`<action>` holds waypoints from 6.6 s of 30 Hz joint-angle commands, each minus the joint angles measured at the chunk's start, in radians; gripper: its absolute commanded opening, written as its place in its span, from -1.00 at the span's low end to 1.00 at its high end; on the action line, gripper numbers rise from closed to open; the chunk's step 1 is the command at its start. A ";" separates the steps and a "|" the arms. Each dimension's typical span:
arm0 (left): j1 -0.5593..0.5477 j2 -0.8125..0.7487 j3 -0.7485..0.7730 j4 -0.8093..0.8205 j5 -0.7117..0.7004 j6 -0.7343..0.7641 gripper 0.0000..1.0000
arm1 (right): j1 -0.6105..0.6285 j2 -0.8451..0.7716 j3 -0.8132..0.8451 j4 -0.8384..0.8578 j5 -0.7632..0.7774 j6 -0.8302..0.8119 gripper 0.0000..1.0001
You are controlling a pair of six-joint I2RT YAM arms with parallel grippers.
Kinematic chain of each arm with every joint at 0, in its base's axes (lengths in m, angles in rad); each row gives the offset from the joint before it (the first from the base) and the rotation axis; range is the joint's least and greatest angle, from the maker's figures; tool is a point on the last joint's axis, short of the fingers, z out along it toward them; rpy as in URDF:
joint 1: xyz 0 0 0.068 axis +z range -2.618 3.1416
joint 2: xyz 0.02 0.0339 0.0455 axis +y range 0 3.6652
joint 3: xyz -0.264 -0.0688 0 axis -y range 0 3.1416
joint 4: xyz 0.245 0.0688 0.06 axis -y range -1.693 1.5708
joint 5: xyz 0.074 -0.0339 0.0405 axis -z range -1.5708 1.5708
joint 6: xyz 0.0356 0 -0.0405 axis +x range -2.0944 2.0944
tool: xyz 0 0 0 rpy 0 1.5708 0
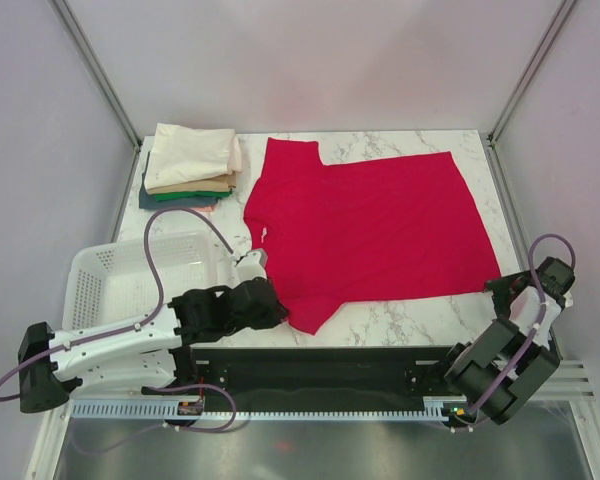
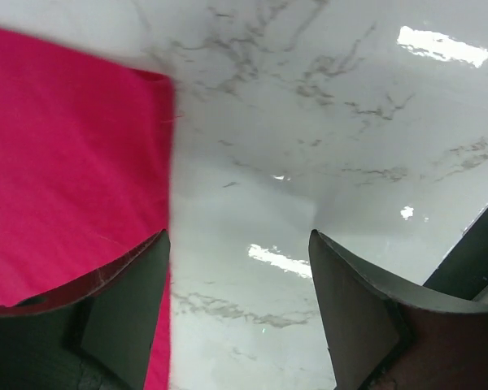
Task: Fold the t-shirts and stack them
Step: Flatten the tshirt out, then fold the tshirt
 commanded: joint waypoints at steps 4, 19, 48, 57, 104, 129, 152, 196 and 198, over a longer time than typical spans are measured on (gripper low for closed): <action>0.013 -0.031 -0.004 -0.013 0.016 0.039 -0.96 | -0.062 0.110 -0.014 0.198 0.001 0.013 0.49; 0.011 0.011 0.019 -0.026 0.056 0.022 -0.96 | -0.077 0.333 -0.016 0.420 -0.071 0.092 -0.10; 0.011 0.003 0.007 -0.024 0.038 0.015 -0.96 | -0.051 0.212 -0.069 0.368 -0.092 0.050 -0.03; 0.011 0.006 0.014 -0.024 0.044 0.010 -0.96 | -0.021 0.303 -0.068 0.460 -0.097 0.067 -0.73; 0.737 0.544 0.549 -0.070 0.450 0.622 -0.96 | 0.299 0.427 0.493 0.179 -0.008 0.101 -1.00; 0.830 0.985 0.963 -0.174 0.395 0.709 -0.83 | 0.360 0.801 0.746 0.253 -0.048 0.115 -0.92; 0.827 0.347 0.266 0.103 0.415 0.421 0.54 | 0.181 0.371 0.288 0.199 -0.121 -0.026 0.65; 0.699 0.163 -0.009 0.157 0.240 0.223 -0.96 | 0.061 0.309 0.196 0.146 -0.008 -0.011 -1.00; 0.685 0.106 -0.030 0.136 0.254 0.203 -0.96 | 0.036 0.275 0.187 0.123 -0.008 -0.010 -0.95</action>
